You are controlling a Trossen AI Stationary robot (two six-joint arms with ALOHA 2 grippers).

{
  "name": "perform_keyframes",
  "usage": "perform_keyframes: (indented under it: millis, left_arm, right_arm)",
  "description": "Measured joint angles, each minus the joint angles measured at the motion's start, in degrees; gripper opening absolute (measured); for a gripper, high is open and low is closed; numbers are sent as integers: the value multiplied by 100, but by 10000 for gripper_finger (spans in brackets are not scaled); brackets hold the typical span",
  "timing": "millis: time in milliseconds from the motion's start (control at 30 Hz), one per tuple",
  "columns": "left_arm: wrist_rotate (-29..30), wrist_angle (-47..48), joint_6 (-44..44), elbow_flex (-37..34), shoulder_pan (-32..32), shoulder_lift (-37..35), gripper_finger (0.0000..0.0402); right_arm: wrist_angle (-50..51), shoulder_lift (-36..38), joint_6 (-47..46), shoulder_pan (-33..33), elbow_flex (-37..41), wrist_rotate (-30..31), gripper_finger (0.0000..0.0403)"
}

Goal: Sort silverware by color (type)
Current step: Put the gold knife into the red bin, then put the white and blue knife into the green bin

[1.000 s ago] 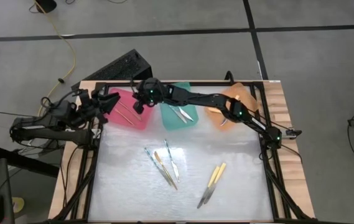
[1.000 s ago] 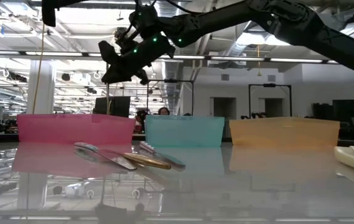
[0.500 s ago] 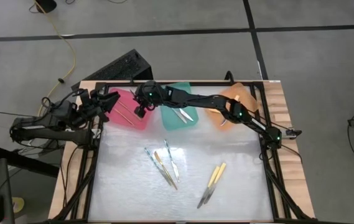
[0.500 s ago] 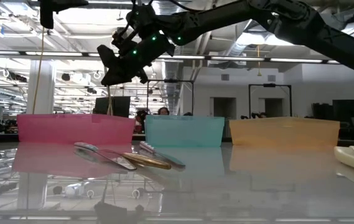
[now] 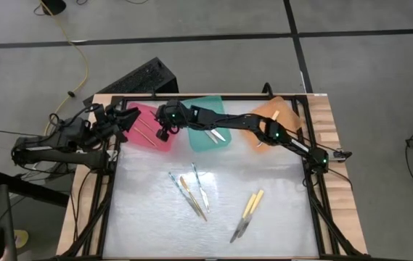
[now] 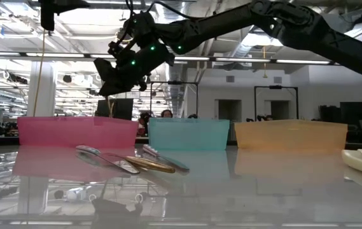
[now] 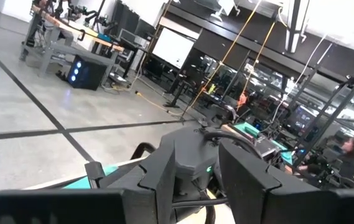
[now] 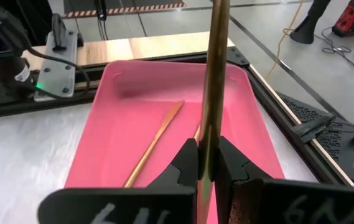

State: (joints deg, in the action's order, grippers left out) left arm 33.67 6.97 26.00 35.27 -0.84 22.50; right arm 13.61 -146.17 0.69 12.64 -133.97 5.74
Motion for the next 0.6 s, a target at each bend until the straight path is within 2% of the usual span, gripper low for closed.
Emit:
perform_keyframes:
  millis: [133, 333, 600]
  left_arm:
    - [0, 16, 2, 0, 0, 0, 109]
    - [0, 16, 9, 0, 0, 0, 109]
    - [0, 14, -3, 0, 2, 0, 109]
  right_arm:
    - [-2, -2, -19, 42, 0, 12, 26]
    - [-11, -30, -42, 66, 15, 21, 71]
    - [-66, -35, -37, 63, 20, 19, 78]
